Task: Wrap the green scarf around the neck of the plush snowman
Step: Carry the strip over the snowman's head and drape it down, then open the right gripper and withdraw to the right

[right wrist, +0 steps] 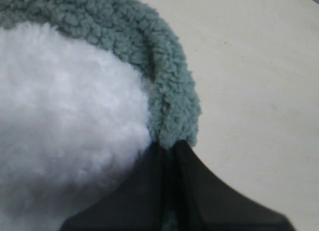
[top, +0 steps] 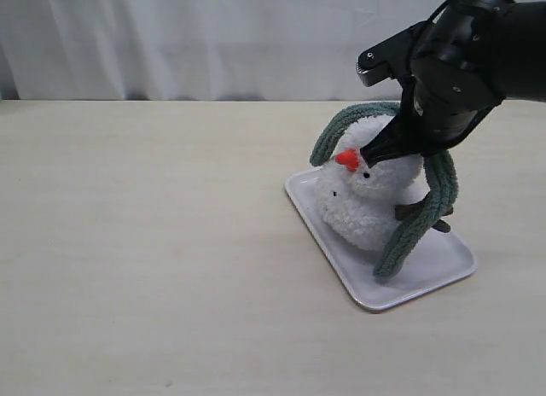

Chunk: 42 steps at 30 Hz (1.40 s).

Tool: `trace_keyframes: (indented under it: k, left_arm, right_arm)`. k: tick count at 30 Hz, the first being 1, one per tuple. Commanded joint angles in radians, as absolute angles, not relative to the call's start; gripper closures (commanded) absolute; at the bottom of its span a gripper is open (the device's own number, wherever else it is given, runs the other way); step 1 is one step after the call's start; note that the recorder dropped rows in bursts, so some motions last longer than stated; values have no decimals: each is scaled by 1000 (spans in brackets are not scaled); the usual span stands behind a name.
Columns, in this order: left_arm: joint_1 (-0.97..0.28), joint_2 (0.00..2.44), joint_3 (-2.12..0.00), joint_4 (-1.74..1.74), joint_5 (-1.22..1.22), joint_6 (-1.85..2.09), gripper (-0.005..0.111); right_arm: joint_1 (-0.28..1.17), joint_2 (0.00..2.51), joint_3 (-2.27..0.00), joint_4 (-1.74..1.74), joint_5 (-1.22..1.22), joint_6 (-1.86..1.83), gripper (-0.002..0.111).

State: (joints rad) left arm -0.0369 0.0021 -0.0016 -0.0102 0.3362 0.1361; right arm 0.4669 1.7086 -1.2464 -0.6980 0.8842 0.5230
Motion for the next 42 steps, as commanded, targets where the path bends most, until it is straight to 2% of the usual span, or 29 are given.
trace_keyframes:
  k: [1, 9, 12, 18, 27, 34, 38, 42]
  left_arm:
    - [-47, 0, 0, -10, 324, 134, 107]
    - [-47, 0, 0, -10, 324, 134, 107]
    - [-47, 0, 0, -10, 324, 134, 107]
    - [-47, 0, 0, -10, 324, 134, 107]
    - [-47, 0, 0, -10, 324, 134, 107]
    - [-47, 0, 0, -10, 324, 134, 107]
    - [-47, 0, 0, -10, 324, 134, 107]
    - [-47, 0, 0, -10, 324, 134, 107]
  right_arm:
    - [462, 1707, -1244, -695, 863, 563, 103]
    - [462, 1707, -1244, -695, 869, 575, 76]
    - [462, 1707, -1251, -703, 899, 572, 70]
    - [462, 1678, -1301, -686, 991, 515, 70]
    - [462, 1550, -1303, -582, 947, 432, 70]
    - [462, 1467, -1303, -287, 1038, 185, 70]
    - [460, 1425, -1301, -243, 1052, 163, 70]
    - [381, 1389, -1264, -185, 1039, 170, 70]
